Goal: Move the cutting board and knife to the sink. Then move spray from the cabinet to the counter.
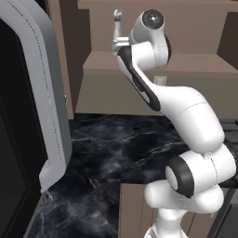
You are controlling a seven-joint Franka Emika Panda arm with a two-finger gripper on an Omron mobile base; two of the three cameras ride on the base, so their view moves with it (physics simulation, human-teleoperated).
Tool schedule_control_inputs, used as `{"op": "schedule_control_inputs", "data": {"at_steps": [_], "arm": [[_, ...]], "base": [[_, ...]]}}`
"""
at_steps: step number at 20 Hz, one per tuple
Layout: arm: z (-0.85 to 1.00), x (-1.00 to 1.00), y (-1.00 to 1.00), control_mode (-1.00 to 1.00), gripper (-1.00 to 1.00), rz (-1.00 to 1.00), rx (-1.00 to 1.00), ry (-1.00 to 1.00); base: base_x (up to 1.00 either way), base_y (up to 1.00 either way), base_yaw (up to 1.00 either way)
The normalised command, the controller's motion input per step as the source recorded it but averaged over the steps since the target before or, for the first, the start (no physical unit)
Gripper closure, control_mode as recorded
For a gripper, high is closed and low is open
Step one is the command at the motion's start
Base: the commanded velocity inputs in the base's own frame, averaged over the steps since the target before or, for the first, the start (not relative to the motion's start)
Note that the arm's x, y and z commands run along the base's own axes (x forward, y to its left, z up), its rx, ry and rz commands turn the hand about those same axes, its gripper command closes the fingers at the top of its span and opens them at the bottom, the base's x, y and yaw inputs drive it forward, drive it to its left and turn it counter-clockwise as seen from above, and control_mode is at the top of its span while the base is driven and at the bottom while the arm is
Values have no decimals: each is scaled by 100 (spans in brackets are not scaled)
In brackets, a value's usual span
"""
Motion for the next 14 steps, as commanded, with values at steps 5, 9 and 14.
{"op": "schedule_control_inputs", "data": {"at_steps": [5, 9, 14], "arm": [[0, 13, 6, -100, -100, -6, 0, 1], [-2, 10, 4, -100, -100, -6, 0, 0], [-4, 20, 0, -100, -100, -6, 0, 0]], "base": [[0, 0, 0], [0, 0, 0], [0, 0, 0]]}}
